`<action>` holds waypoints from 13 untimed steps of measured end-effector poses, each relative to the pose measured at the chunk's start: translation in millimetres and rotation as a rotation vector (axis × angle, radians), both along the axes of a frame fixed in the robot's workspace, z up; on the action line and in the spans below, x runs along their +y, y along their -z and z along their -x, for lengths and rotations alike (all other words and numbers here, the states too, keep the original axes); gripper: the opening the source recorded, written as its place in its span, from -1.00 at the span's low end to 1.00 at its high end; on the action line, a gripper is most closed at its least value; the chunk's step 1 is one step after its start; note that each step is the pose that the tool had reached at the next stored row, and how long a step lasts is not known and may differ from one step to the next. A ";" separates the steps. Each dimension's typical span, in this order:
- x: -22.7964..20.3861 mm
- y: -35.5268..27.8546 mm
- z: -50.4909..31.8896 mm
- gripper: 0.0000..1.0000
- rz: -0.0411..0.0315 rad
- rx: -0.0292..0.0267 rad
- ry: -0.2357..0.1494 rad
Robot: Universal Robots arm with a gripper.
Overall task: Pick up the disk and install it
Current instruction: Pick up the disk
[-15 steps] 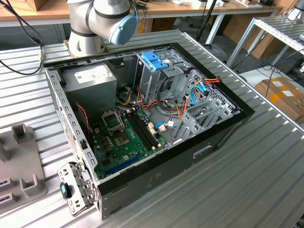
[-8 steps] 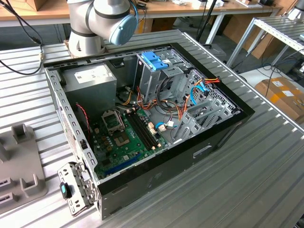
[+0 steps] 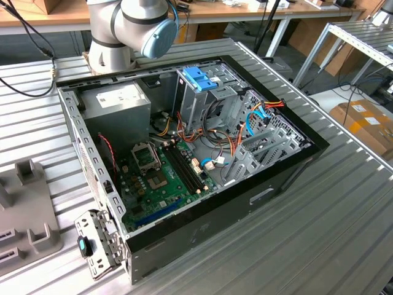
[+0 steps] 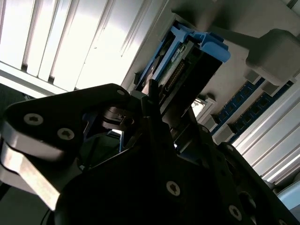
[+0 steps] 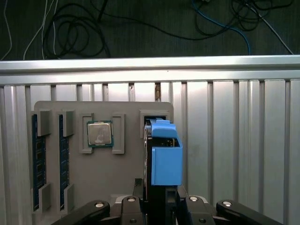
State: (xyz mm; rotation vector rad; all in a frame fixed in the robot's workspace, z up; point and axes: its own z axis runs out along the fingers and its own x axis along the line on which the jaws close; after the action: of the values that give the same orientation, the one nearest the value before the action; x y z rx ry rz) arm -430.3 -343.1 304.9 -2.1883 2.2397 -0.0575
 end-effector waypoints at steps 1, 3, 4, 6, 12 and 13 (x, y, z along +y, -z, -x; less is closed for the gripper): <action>0.0 0.0 0.0 -0.30 0.0000 0.0000 0.000; 0.0 0.0 0.0 -0.30 0.0000 0.0000 0.000; 0.0 0.0 0.0 -0.30 0.0000 0.0000 0.000; 0.0 -1.4 0.0 -0.30 0.0000 0.0000 0.000; 0.0 -16.1 0.0 -0.30 0.0000 -0.0001 0.000; 0.0 -18.7 0.0 -0.30 0.0000 -0.0001 0.000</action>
State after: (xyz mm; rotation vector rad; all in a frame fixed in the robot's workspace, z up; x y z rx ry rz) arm -430.3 -343.1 323.5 -2.1884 2.2396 -0.0575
